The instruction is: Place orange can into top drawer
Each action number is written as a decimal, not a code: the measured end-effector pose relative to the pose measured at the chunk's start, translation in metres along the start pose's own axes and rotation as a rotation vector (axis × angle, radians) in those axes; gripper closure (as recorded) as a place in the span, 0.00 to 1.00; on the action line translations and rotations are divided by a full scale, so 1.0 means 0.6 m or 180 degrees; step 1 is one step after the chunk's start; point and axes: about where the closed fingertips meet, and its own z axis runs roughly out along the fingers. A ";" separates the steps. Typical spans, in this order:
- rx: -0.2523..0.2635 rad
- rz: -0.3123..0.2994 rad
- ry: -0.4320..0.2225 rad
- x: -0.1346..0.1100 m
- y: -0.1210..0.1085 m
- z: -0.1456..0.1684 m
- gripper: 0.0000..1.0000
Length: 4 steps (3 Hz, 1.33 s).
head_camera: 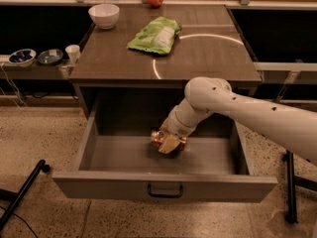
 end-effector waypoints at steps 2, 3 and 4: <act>-0.0004 0.0000 -0.0001 0.001 0.000 0.001 0.00; -0.0004 -0.0001 -0.0001 0.001 0.000 0.001 0.00; -0.0002 -0.0123 -0.0065 -0.001 0.007 -0.005 0.00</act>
Offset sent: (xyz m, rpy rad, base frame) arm -0.0002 0.0000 -0.0006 0.0003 0.0010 0.0004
